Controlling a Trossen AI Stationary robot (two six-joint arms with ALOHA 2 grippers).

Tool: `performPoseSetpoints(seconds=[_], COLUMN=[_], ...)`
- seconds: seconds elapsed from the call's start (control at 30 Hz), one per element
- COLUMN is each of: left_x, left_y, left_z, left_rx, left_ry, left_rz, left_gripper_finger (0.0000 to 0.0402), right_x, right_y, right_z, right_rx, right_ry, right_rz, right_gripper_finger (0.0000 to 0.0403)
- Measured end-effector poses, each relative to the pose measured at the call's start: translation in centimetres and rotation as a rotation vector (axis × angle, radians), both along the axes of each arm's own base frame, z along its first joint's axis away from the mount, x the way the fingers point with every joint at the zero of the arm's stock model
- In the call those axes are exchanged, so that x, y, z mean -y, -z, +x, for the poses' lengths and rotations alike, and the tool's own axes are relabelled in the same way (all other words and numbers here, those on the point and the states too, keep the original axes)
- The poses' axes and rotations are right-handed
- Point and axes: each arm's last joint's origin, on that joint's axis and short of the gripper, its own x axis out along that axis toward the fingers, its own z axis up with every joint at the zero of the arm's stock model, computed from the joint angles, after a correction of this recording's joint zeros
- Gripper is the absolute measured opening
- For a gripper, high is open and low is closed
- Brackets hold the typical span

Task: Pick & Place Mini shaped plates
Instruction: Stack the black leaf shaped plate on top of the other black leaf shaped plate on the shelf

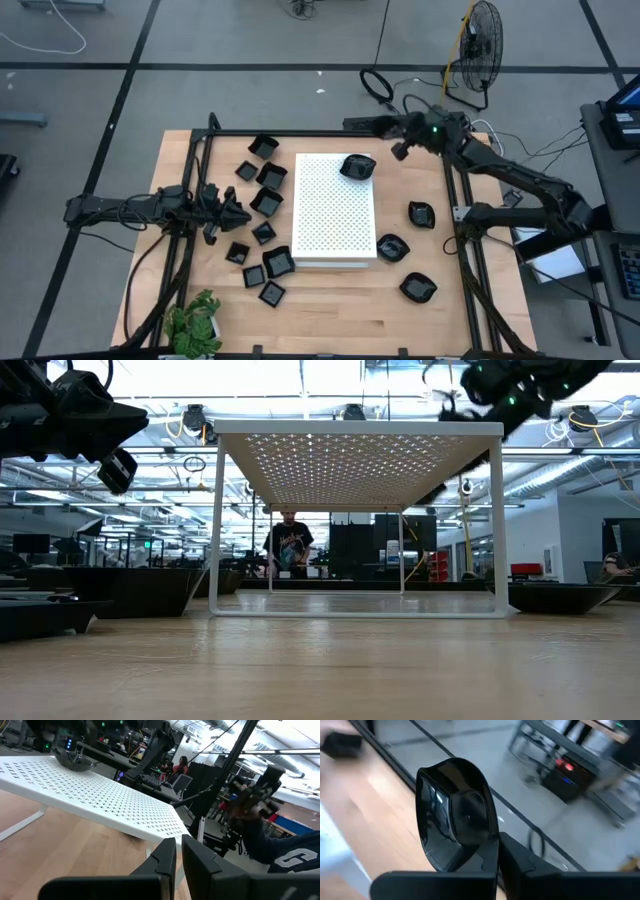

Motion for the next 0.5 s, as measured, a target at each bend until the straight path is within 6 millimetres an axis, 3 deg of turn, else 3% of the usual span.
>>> performPoseSetpoints(seconds=[0.23, 0.37, 0.5], left_x=[0.0, 0.0, 0.0], left_y=[0.0, 0.0, 0.0], left_z=[0.0, 0.0, 0.0], left_rx=[0.0, 0.0, 0.0], left_ry=[0.001, 0.0, 0.0], left_rz=[0.0, 0.0, 0.0], left_gripper_finger=[0.0031, 0.0031, 0.0031], right_x=[0.9, 1.2, 1.2], right_y=[-4.7, -5.1, -4.2], right_z=[2.3, 3.6, 4.4], right_rx=[0.109, 0.156, 0.175], right_ry=[-0.264, -0.443, -0.554], right_rz=[0.074, 0.243, 0.404], right_gripper_finger=[0.0, 0.0, 0.0])
